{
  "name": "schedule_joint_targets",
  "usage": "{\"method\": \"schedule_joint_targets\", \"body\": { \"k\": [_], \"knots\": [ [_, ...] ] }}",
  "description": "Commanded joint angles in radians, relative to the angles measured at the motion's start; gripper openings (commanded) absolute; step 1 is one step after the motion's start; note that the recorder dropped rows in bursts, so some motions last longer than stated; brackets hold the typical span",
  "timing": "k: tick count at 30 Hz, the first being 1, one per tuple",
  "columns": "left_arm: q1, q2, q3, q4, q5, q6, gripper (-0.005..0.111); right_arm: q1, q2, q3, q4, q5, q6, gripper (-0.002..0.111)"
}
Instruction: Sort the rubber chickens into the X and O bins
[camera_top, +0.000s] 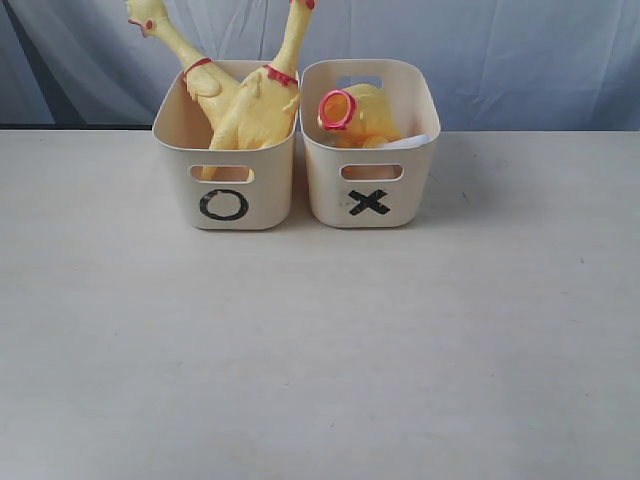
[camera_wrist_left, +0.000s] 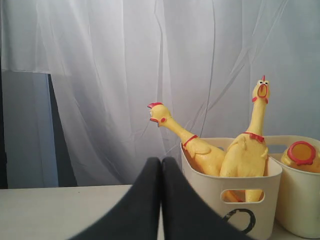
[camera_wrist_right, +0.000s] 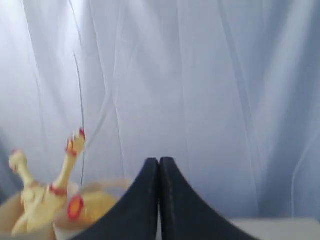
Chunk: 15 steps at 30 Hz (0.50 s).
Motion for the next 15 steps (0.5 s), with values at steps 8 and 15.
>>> {"method": "schedule_joint_targets", "body": {
  "k": [8, 15],
  "knots": [
    [0.0, -0.005, 0.014, -0.005, -0.001, -0.001, 0.0, -0.005, -0.003, 0.315, -0.135, -0.526, -0.001, 0.0],
    [0.0, -0.005, 0.014, -0.005, -0.001, -0.001, 0.0, -0.005, -0.003, 0.47, -0.13, -0.526, -0.001, 0.0]
  ]
}}
